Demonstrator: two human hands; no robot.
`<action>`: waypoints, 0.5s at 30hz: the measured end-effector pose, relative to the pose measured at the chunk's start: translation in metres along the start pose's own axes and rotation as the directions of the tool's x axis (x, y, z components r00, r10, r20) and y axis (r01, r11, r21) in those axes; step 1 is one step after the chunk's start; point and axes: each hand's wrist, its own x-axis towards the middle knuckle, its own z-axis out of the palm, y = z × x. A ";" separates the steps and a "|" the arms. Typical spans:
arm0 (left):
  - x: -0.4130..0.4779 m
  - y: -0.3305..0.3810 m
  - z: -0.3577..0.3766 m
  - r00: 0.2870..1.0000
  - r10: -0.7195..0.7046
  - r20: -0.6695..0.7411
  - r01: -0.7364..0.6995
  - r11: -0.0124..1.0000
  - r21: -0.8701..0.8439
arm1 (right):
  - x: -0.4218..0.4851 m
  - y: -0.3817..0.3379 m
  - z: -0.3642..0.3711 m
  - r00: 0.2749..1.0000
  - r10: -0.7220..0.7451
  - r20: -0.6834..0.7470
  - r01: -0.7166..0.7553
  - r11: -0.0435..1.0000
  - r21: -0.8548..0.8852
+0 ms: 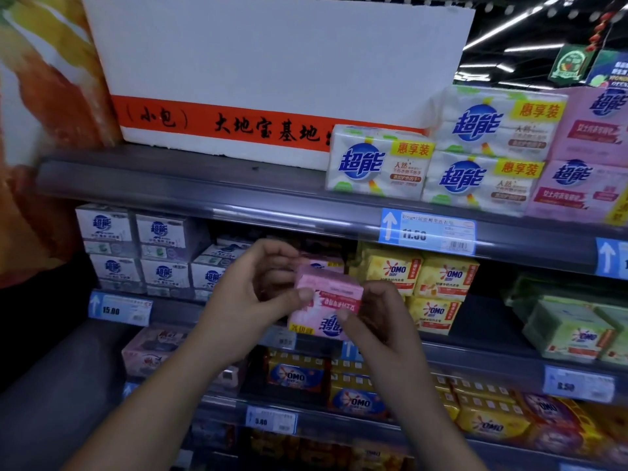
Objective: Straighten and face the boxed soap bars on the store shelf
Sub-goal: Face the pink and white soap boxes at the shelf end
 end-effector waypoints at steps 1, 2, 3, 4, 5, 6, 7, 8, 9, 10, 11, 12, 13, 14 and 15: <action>-0.003 0.002 0.000 1.000 -0.012 -0.029 0.011 0.999 -0.048 | -0.001 -0.002 0.001 1.000 0.013 0.024 -0.014 0.998 0.064; -0.007 0.003 0.001 0.998 -0.026 -0.057 0.020 0.995 -0.096 | -0.002 -0.003 0.002 0.999 0.029 0.029 -0.033 0.992 0.121; -0.010 0.003 0.002 0.996 -0.041 -0.078 0.030 0.989 -0.143 | -0.002 -0.005 0.004 0.999 0.051 0.016 -0.053 0.985 0.166; -0.013 0.002 0.003 0.993 -0.066 -0.093 0.047 0.980 -0.192 | -0.002 -0.007 0.006 0.997 0.079 -0.005 -0.076 0.977 0.201; -0.015 0.002 0.004 0.990 -0.096 -0.103 0.069 0.967 -0.244 | -0.003 -0.010 0.008 0.993 0.114 -0.024 -0.106 0.967 0.233; -0.018 0.001 0.004 0.986 -0.127 -0.107 0.091 0.953 -0.288 | -0.003 -0.011 0.011 0.989 0.145 -0.035 -0.132 0.959 0.250; -0.020 0.000 0.005 0.983 -0.146 -0.113 0.104 0.943 -0.315 | -0.004 -0.013 0.012 0.986 0.161 -0.038 -0.147 0.958 0.245; -0.022 0.000 0.005 0.981 -0.155 -0.120 0.109 0.939 -0.325 | -0.005 -0.014 0.013 0.986 0.160 -0.037 -0.148 0.964 0.221; -0.024 0.000 0.005 0.979 -0.160 -0.124 0.112 0.938 -0.328 | -0.007 -0.015 0.013 0.988 0.151 -0.032 -0.142 0.970 0.197; -0.025 0.000 0.005 0.978 -0.162 -0.128 0.113 0.939 -0.325 | -0.008 -0.017 0.014 0.989 0.143 -0.030 -0.136 0.974 0.182; -0.027 0.000 0.005 0.978 -0.163 -0.131 0.114 0.940 -0.321 | -0.009 -0.018 0.014 0.989 0.141 -0.035 -0.132 0.975 0.176; -0.029 0.000 0.005 0.978 -0.167 -0.126 0.119 0.940 -0.320 | -0.010 -0.020 0.014 0.990 0.137 -0.043 -0.128 0.977 0.173; -0.030 -0.001 0.005 0.978 -0.177 -0.113 0.133 0.938 -0.320 | -0.011 -0.021 0.014 0.990 0.134 -0.051 -0.124 0.977 0.171; -0.032 -0.001 0.004 0.977 -0.193 -0.090 0.156 0.936 -0.315 | -0.012 -0.022 0.015 0.989 0.134 -0.058 -0.122 0.977 0.173; -0.033 -0.002 0.004 0.976 -0.211 -0.061 0.184 0.936 -0.301 | -0.013 -0.023 0.015 0.988 0.139 -0.068 -0.125 0.976 0.179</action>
